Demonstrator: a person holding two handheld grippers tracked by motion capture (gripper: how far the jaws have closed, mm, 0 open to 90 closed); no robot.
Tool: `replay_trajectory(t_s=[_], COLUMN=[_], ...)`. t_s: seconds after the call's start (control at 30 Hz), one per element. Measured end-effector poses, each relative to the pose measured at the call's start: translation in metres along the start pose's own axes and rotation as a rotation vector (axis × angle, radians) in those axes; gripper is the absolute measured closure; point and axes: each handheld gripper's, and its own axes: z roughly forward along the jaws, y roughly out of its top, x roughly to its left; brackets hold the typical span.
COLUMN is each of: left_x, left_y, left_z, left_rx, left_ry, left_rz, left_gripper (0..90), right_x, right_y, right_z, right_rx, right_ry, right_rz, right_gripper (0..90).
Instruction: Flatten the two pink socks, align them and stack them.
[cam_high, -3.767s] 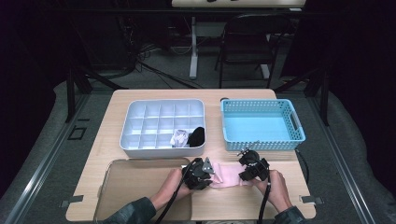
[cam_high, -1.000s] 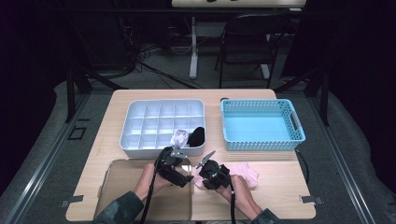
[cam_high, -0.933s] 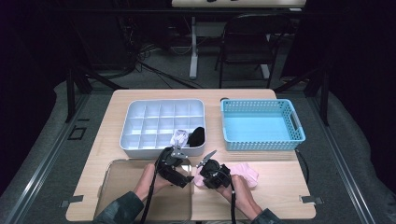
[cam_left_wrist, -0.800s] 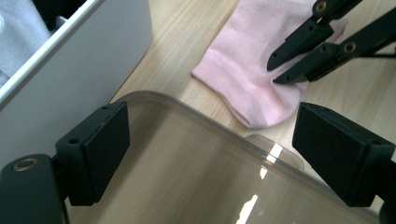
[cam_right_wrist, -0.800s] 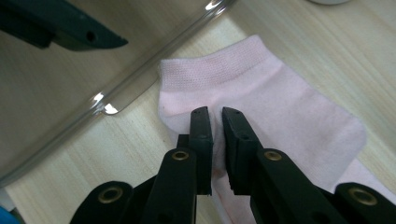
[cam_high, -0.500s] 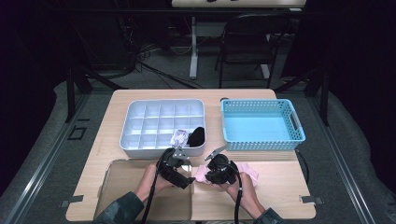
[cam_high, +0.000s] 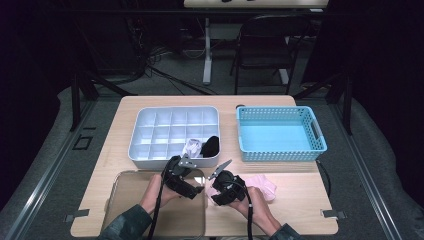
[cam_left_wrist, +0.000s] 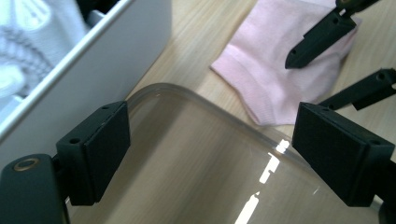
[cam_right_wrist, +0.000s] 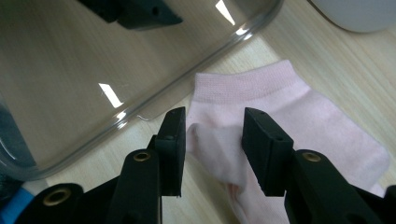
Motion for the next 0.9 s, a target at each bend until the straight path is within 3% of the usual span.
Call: replay_trajectory(t_s=[0.07, 0.17, 0.23, 0.27, 0.33, 0.37, 0.53, 0.63, 0.77, 0.9], left_x=[0.002, 0.003, 0.003, 0.002, 0.002, 0.002, 0.002, 0.002, 0.001, 0.001], left_y=[-0.001, -0.002, -0.002, -0.002, -0.002, -0.002, -0.003, -0.003, -0.002, -0.002], left_z=[-0.001, -0.001, -0.001, -0.001, -0.001, -0.001, 0.000, 0.000, 0.000, 0.000], left_rx=[-0.002, -0.002, 0.000, -0.002, -0.001, 0.001, -0.009, -0.005, 0.003, 0.008], left_ry=[0.008, 0.002, 0.002, 0.001, 0.000, -0.001, -0.002, 0.001, 0.008, 0.004], left_rz=[-0.010, -0.018, -0.013, -0.011, -0.012, -0.013, -0.027, -0.021, -0.015, -0.014], left_gripper=[11.6, 11.6, 11.6, 11.6, 11.6, 11.6, 11.6, 11.6, 11.6, 11.6], right_x=[0.004, 0.004, 0.003, 0.004, 0.006, 0.009, 0.005, 0.003, 0.003, -0.001], right_y=[0.001, 0.003, 0.003, 0.003, 0.002, 0.002, 0.000, -0.001, -0.003, -0.004], right_z=[-0.001, -0.005, -0.005, 0.001, 0.005, 0.010, 0.017, 0.018, 0.018, 0.018], right_rx=[-0.039, -0.043, -0.019, 0.028, 0.025, 0.046, 0.095, 0.092, 0.080, 0.059], right_ry=[-0.006, -0.014, -0.013, -0.002, 0.009, 0.010, -0.027, -0.031, -0.077, -0.071], right_rz=[0.000, -0.008, -0.023, -0.044, -0.040, -0.067, -0.039, -0.033, -0.019, 0.014], right_gripper=[60.3, 59.1, 58.5, 54.8, 54.2, 55.9, 62.8, 64.6, 77.3, 83.1])
